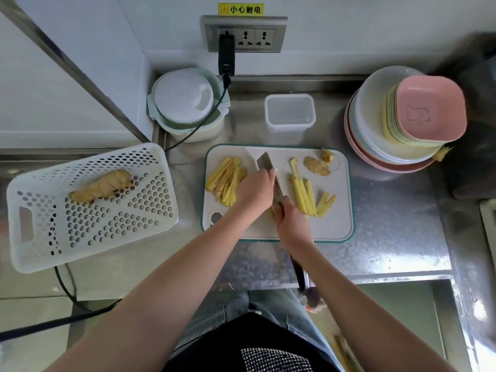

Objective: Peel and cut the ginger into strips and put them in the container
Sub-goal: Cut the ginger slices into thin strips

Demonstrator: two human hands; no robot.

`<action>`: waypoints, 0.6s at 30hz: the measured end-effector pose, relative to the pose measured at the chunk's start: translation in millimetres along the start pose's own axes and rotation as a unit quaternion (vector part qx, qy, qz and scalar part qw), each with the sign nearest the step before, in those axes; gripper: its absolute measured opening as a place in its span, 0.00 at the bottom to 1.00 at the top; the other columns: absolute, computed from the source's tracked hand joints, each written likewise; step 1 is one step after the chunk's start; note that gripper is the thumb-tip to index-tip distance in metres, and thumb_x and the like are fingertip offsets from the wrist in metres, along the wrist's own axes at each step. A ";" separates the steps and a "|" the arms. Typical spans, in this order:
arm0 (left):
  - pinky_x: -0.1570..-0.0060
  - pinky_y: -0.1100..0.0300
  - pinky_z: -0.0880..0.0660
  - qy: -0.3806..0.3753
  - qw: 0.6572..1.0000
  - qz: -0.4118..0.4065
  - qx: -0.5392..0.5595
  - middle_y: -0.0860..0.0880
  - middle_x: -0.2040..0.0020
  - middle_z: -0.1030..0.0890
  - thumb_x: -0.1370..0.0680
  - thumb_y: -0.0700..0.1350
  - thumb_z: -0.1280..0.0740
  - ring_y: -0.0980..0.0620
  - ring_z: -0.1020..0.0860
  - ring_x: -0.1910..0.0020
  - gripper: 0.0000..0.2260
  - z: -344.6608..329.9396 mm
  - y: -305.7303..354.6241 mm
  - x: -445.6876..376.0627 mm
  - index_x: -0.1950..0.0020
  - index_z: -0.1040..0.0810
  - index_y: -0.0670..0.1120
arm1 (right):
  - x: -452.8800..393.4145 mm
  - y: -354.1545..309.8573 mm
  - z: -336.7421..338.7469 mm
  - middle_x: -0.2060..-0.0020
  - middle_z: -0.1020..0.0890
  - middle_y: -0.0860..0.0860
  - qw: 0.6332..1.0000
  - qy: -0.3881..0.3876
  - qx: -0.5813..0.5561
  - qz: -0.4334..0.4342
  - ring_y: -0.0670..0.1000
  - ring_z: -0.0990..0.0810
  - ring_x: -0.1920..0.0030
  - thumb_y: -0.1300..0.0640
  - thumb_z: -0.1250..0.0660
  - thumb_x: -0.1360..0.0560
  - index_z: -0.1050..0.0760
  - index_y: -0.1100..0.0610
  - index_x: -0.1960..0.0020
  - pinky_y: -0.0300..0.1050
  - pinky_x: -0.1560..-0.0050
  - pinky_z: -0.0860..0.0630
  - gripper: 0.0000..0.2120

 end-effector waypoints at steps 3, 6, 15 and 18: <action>0.66 0.56 0.35 0.070 0.983 0.049 0.160 0.47 0.66 0.27 0.17 0.50 0.51 0.47 0.26 0.64 0.20 12.5 -23.1 3.1 0.56 0.28 0.40 | 0.1 12.5 20.4 0.72 0.24 0.56 0.985 -0.020 -0.170 -0.036 0.54 0.25 0.77 0.52 0.46 0.18 0.32 0.57 0.51 0.43 0.78 0.30 0.09; 0.61 0.55 0.29 0.105 0.950 0.079 0.284 0.45 0.61 0.22 0.18 0.48 0.45 0.46 0.22 0.60 0.16 12.7 -37.7 8.1 0.56 0.25 0.39 | 4.4 17.8 28.0 0.75 0.26 0.57 0.952 -0.032 -0.298 -0.068 0.52 0.31 0.81 0.51 0.45 0.18 0.33 0.61 0.50 0.43 0.79 0.30 0.12; 0.62 0.62 0.28 -0.091 0.835 0.102 0.532 0.50 0.61 0.21 0.25 0.46 0.30 0.55 0.24 0.64 0.04 -12.6 9.1 22.9 0.56 0.22 0.48 | 10.5 -3.8 29.0 0.76 0.29 0.59 0.896 -0.083 -0.434 -0.045 0.50 0.37 0.82 0.49 0.46 0.17 0.32 0.60 0.51 0.39 0.79 0.35 0.14; 0.67 0.61 0.25 -0.129 0.769 0.146 0.609 0.47 0.66 0.20 0.25 0.36 0.32 0.52 0.23 0.68 0.05 -20.0 10.5 22.0 0.59 0.22 0.44 | 9.6 -3.7 32.7 0.76 0.28 0.59 0.906 -0.072 -0.415 -0.041 0.51 0.36 0.82 0.50 0.46 0.17 0.31 0.60 0.51 0.40 0.79 0.34 0.14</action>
Point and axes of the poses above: each hand's wrist, its own x-axis away from the middle knuckle, its own z-axis out of the back of the hand, y = z × x, the point moved 8 cm from there along -x, towards the middle knuckle
